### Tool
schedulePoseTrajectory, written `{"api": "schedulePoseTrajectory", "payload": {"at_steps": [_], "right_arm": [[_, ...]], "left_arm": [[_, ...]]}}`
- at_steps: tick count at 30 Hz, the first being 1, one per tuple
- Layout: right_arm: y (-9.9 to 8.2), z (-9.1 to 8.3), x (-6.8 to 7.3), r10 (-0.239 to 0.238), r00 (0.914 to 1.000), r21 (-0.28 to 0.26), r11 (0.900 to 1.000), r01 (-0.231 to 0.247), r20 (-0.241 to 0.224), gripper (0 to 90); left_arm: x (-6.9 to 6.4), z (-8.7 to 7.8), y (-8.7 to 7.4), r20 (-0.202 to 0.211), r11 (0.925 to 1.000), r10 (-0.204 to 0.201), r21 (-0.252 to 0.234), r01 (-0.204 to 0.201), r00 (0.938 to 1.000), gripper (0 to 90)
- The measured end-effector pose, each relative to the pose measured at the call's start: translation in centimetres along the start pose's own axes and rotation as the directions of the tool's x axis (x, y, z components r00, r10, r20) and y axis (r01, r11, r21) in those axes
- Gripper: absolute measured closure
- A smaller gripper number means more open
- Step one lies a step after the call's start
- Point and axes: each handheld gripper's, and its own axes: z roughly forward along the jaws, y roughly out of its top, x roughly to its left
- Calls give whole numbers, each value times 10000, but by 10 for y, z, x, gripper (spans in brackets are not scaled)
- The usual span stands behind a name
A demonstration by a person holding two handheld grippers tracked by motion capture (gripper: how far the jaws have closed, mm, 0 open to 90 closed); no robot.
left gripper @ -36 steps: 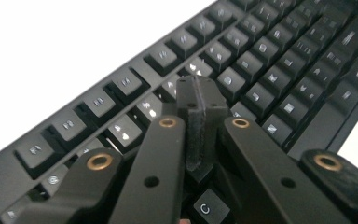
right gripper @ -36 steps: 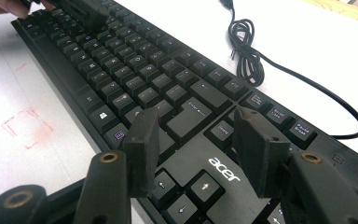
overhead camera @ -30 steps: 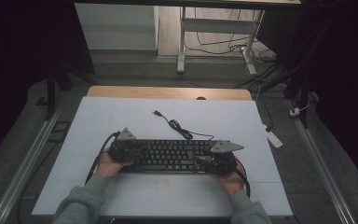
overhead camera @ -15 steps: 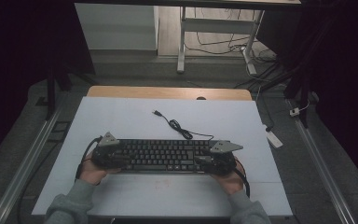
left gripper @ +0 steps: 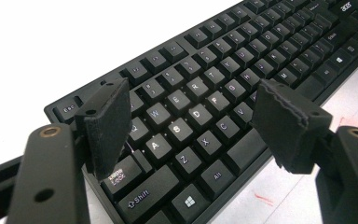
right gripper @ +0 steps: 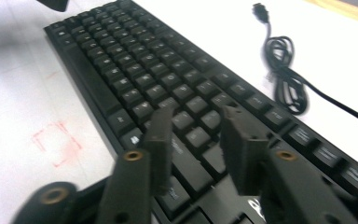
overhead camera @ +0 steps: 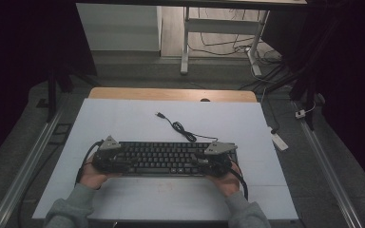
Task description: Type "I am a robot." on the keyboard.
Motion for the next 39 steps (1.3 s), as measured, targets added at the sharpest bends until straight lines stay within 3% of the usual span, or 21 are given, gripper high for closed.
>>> {"api": "schedulePoseTrajectory", "payload": {"at_steps": [5,15,30,33,37,39], "right_arm": [[8,14,5,-112,9984,321,9994,130,-546,894],[21,54,19,-282,9929,946,9947,393,-1157,896],[17,66,20,-196,9918,1485,9882,384,-1262,896],[18,65,19,-198,9920,1415,9892,375,-1245,896],[20,57,18,-182,9933,795,9965,274,-1142,895],[21,50,17,-210,9950,503,9984,260,-975,842]], "left_arm": [[0,1,0,16,10000,20,28,-20,10000,280],[2,1,0,65,10000,11,55,-11,10000,276],[2,2,-1,56,10000,-50,59,50,10000,273],[2,2,0,49,10000,11,75,-11,10000,271],[2,1,0,43,10000,9,12,-9,10000,271],[2,0,0,29,10000,-36,-11,36,10000,271]]}}
